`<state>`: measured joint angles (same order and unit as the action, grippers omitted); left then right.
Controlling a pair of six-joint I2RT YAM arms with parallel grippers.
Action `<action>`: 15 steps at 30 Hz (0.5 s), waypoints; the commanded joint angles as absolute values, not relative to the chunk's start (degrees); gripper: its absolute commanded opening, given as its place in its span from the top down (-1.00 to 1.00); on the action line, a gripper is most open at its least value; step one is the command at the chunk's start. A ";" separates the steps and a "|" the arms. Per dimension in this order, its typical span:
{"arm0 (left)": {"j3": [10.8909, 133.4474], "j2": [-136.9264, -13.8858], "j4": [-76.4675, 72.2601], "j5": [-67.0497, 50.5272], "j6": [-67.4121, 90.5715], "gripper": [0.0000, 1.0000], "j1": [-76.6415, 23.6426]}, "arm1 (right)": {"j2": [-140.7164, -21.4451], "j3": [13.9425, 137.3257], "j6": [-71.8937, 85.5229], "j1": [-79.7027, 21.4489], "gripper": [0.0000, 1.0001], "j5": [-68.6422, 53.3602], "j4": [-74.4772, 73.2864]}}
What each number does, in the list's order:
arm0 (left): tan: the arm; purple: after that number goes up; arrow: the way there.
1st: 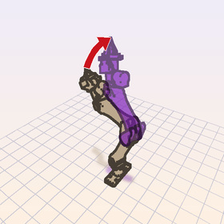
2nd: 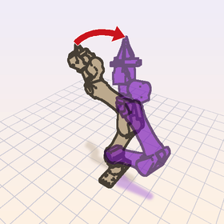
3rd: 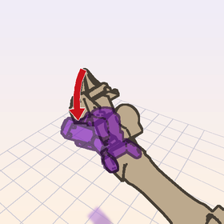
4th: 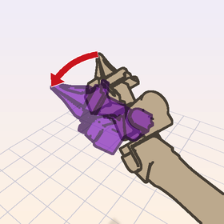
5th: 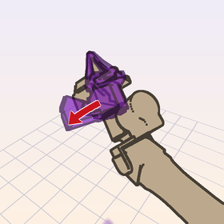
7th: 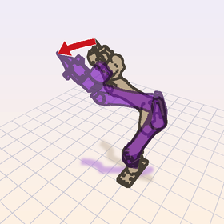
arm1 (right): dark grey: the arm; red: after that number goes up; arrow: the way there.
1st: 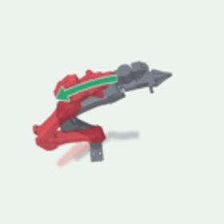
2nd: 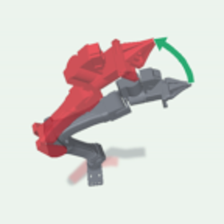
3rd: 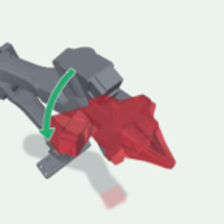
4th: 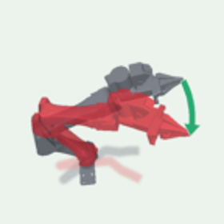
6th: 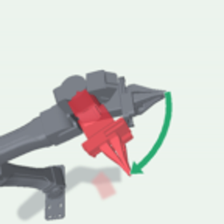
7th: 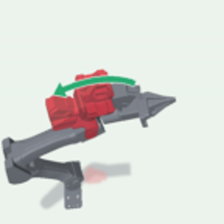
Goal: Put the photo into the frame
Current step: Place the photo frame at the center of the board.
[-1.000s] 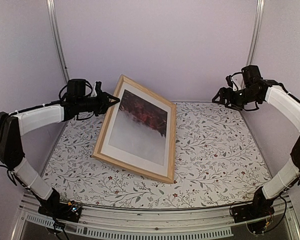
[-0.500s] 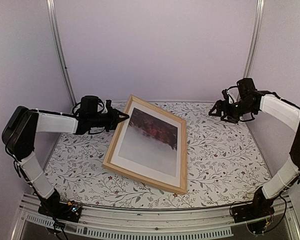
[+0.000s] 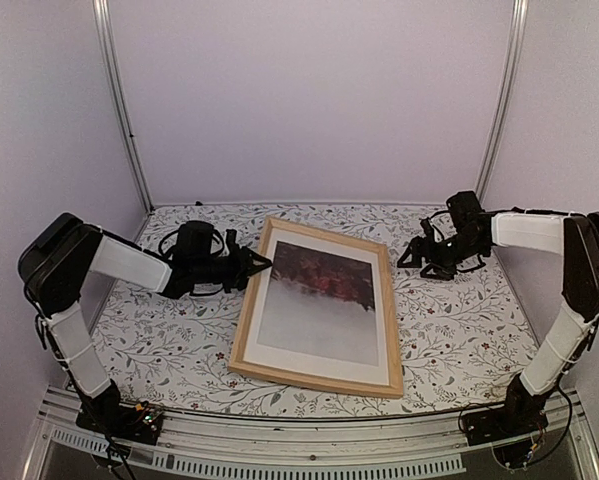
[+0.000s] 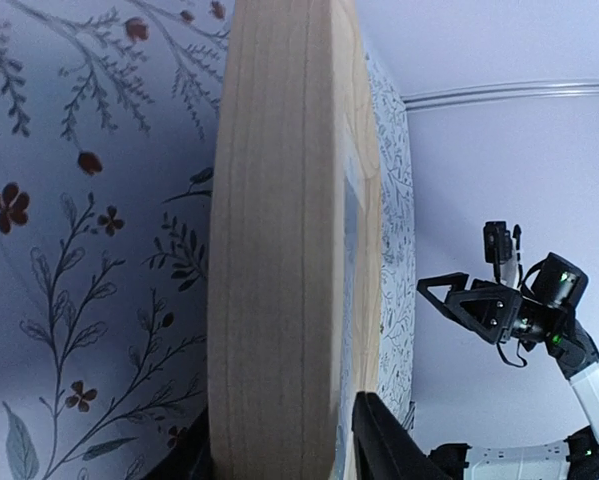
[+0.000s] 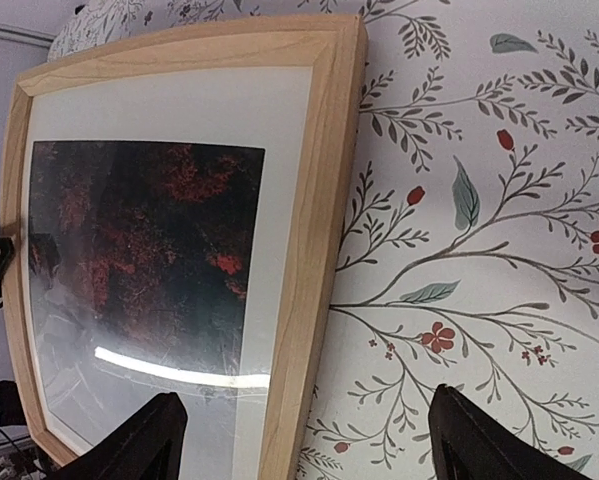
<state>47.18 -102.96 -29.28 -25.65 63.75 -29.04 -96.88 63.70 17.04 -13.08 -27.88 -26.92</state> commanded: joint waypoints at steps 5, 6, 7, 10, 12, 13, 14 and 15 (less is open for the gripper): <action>43.03 -103.43 -36.72 -27.32 62.45 -0.14 -29.81 | -99.40 62.77 17.76 -13.45 -0.74 -28.84 -23.19; 42.68 -103.25 -36.36 -27.49 62.14 -0.21 -29.83 | -99.40 62.82 17.69 -13.46 -0.74 -28.71 -23.28; 42.37 -103.08 -35.88 -27.40 61.75 -0.26 -29.81 | -99.47 62.94 17.47 -13.47 -0.74 -28.45 -23.50; 41.93 -102.71 -33.43 -27.10 59.78 -0.44 -29.73 | -99.51 63.15 17.10 -13.45 -0.74 -27.65 -24.33; 41.92 -102.57 -31.21 -26.59 58.31 -0.53 -29.63 | -99.37 63.51 16.60 -13.45 -0.74 -26.75 -25.00; 41.92 -102.43 -30.13 -26.35 57.50 -0.57 -29.38 | -99.24 63.75 16.27 -13.47 -0.74 -26.20 -25.54; 41.92 -102.33 -29.05 -25.99 56.55 -0.60 -29.04 | -99.02 64.12 15.87 -13.45 -0.75 -25.59 -25.97; 42.11 -102.31 -28.10 -25.71 55.16 -0.64 -28.68 | -98.85 64.46 15.59 -13.45 -0.75 -24.97 -26.44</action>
